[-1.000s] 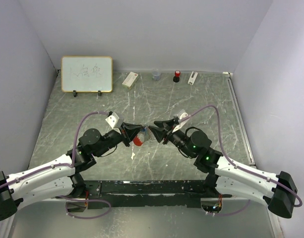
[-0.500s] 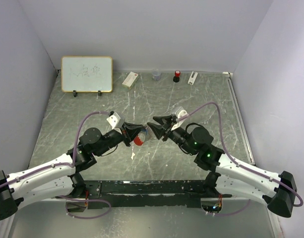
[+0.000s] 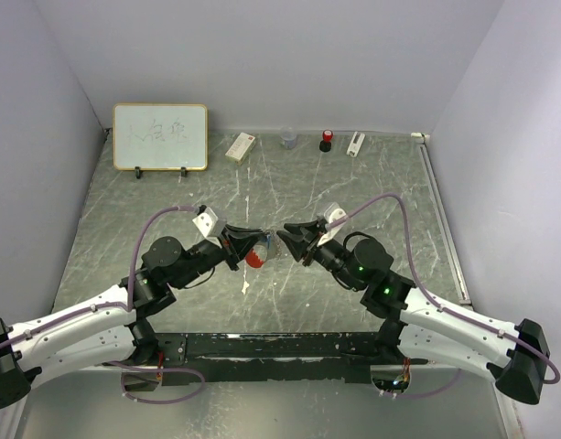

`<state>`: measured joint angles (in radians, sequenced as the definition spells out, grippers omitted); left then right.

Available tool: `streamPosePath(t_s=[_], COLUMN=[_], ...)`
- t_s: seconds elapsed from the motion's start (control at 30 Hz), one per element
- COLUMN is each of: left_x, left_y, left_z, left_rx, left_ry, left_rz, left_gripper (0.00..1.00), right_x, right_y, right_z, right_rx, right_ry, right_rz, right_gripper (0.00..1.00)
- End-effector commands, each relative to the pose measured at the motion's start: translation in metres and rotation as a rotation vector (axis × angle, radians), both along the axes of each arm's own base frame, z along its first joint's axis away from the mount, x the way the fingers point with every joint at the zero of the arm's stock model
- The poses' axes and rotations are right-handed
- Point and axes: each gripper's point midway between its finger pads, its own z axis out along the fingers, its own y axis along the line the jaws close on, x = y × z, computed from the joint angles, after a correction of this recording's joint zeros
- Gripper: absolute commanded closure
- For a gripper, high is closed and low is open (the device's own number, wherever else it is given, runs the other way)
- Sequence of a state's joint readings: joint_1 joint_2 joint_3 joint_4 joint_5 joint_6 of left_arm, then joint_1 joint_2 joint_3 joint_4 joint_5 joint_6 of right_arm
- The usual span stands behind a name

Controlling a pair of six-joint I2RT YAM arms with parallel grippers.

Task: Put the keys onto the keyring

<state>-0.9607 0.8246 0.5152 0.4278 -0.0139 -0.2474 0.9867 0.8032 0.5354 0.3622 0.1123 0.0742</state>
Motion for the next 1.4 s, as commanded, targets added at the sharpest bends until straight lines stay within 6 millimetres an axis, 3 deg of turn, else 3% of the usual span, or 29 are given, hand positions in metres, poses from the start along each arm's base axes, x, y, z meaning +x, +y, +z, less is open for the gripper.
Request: streamPosePath(t_s=[0.0,0.23,0.67,0.77,0.87,1.0,1.17,1.37], left_x=[-0.002,-0.001,0.004,0.006,0.007,0.006,0.000,-0.008], left_y=[0.000,-0.002,-0.003,0.000,0.003,0.002,-0.007,-0.015], left_z=[0.035,0.033,0.036,0.038,0.043,0.044,0.040,0.041], left_rx=[-0.075,-0.077,-0.085,-0.097,-0.117,-0.114,-0.101,-0.086], left_ry=[-0.053,-0.045,-0.046,-0.046,-0.051,-0.054,-0.063,-0.091], left_rz=[-0.013,-0.012,0.007,0.025,0.039,0.030,-0.026,-0.087], left_gripper=[0.93,0.93,0.93,0.93,0.93,0.93,0.93,0.93], right_x=[0.002,0.004,0.006,0.011,0.021,0.020,0.007,-0.002], right_y=[-0.001,0.004,0.024,0.014,-0.010,-0.025,-0.019,-0.007], right_z=[0.007,0.015,-0.001,-0.003,0.002,0.012,0.026,0.025], right_rx=[0.049,0.083,0.027,0.050,0.108,0.133,0.099,-0.003], right_ry=[0.005,0.000,0.049,0.067,0.060,0.024,-0.055,-0.142], right_rz=[-0.011,-0.010,0.041,-0.016,-0.137,-0.173,-0.084,0.005], right_gripper=[0.74,0.74,0.72,0.73,0.74,0.73,0.74,0.76])
